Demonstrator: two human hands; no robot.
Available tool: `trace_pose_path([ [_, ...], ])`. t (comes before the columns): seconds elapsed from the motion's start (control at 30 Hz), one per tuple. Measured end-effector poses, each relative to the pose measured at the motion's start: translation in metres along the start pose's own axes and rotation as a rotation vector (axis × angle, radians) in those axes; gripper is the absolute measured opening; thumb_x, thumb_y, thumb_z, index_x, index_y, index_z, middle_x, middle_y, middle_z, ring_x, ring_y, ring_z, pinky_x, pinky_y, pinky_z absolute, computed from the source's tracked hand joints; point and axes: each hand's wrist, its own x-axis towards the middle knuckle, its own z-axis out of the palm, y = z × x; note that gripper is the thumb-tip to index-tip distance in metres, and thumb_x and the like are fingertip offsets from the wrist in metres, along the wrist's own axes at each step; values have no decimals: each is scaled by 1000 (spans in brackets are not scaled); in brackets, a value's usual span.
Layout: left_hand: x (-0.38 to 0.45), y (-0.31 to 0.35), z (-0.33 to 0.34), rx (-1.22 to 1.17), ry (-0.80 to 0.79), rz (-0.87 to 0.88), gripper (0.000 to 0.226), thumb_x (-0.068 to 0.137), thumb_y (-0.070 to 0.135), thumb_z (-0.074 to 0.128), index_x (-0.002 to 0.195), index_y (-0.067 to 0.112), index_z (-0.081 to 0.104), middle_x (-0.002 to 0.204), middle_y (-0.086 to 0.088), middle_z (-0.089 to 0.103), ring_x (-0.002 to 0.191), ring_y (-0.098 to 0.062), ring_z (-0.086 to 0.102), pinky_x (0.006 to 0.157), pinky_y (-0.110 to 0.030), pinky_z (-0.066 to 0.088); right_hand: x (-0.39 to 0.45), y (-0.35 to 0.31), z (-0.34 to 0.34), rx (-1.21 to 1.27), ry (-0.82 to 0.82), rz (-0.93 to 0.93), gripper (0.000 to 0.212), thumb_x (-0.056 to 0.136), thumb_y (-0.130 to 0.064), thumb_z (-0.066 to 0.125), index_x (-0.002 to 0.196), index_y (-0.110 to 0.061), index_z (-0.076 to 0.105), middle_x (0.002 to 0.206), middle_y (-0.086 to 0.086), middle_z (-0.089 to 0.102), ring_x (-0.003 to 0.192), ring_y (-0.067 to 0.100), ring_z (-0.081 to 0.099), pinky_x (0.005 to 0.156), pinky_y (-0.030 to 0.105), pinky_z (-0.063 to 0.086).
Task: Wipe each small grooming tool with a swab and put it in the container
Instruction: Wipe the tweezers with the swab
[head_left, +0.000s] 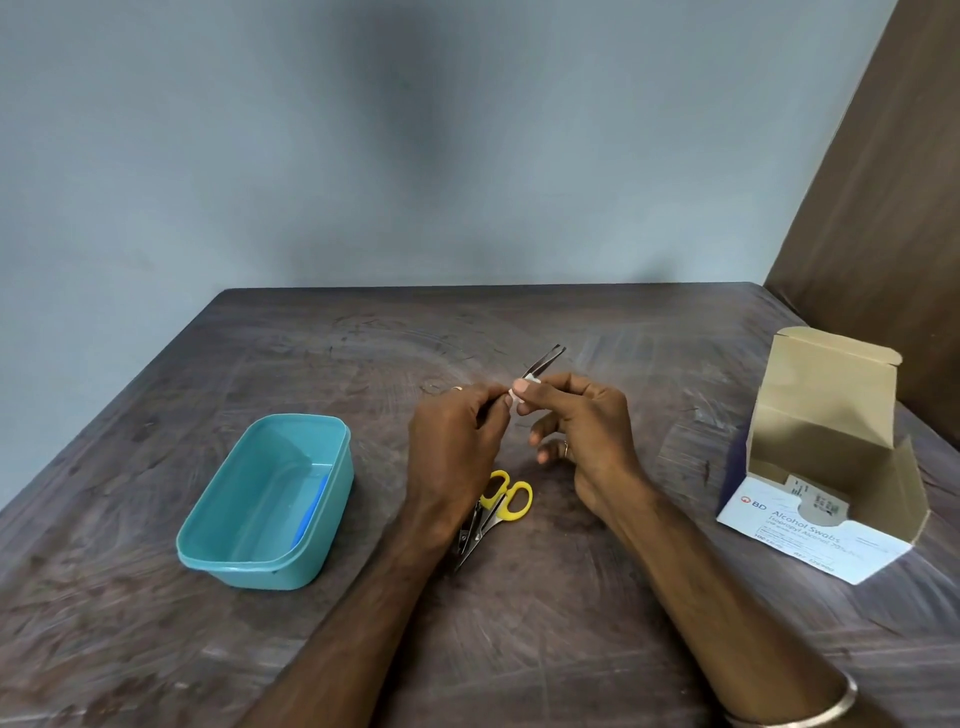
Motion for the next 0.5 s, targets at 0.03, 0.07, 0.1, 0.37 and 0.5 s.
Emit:
trace_pose_path([
  [0.03,0,0,0,4,-3,5,16,93,12,64,106,12,75,79,-1,74,64,-10,66,60,-35,58,0,0,0,8,4,1,12,79,-17,82,78,-9,73,74,8,72,45,17,53,41,25,42],
  [0.07,0,1,0,8,-6,6,17,93,11,64,107,12,75,80,-2,75,65,-9,66,61,-32,58,0,1,1,16,7,2,12,80,-17,82,79,-9,73,74,8,72,45,17,53,41,25,42],
  [0.1,0,1,0,9,-7,4,17,93,11,64,107,11,74,82,-3,75,66,-9,67,62,-31,59,-1,1,1,25,10,3,12,80,-17,81,80,-9,72,74,8,72,45,17,53,41,25,41],
  [0.37,0,1,0,-50,-5,1,18,93,9,64,108,9,74,84,-4,76,67,-12,69,63,-38,60,-2,-1,3,96,44,8,11,79,-16,82,83,-10,73,74,6,71,45,17,53,42,24,41],
  [0.5,0,1,0,-62,-7,-4,18,93,10,64,108,9,74,82,-4,76,66,-13,69,61,-41,59,-1,-3,2,122,48,2,8,80,-16,80,82,-12,74,72,4,70,45,17,52,42,24,41],
])
